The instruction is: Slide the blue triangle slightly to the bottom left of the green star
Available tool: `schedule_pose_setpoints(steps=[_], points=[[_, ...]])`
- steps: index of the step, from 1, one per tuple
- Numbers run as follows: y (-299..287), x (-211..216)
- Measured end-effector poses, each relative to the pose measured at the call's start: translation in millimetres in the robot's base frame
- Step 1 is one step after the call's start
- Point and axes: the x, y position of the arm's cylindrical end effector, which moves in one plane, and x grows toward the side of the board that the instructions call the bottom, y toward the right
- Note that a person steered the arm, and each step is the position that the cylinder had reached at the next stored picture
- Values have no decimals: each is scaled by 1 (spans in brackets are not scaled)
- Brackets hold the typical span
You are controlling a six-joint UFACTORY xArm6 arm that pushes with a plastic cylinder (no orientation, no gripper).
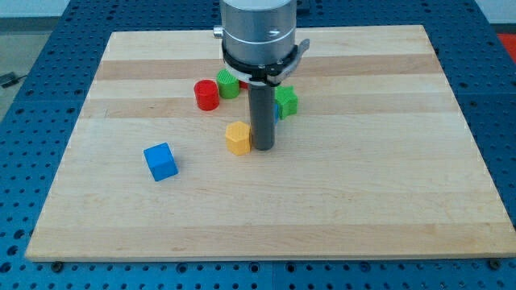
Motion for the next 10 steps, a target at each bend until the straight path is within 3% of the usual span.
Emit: schedule_pose_setpoints(steps=[3, 5, 10], points=[[35, 30], [46, -2], [14, -11]])
